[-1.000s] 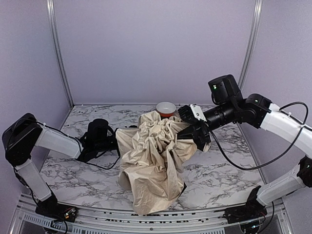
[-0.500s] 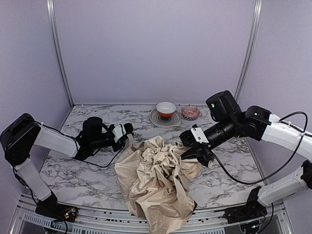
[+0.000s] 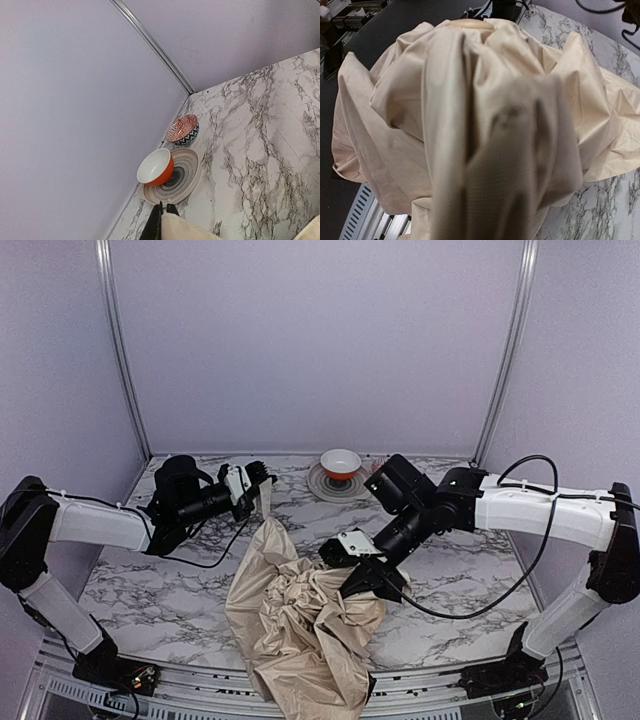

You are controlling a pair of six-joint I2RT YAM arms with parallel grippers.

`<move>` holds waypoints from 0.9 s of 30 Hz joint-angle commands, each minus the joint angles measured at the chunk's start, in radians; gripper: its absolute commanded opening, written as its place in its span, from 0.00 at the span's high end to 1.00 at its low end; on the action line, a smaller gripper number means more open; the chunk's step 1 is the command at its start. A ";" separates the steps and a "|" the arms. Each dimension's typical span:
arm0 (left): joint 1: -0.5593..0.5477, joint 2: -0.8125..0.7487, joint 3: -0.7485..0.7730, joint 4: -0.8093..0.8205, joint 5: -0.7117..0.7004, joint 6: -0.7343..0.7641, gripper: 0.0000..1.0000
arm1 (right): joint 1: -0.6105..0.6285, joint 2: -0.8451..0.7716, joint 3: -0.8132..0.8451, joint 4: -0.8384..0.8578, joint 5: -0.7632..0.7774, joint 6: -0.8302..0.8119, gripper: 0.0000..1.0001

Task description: Put away the umbrella

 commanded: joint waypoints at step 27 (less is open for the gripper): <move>0.015 0.269 0.211 -0.034 -0.424 -0.149 0.12 | -0.004 0.021 0.010 0.228 0.266 0.195 1.00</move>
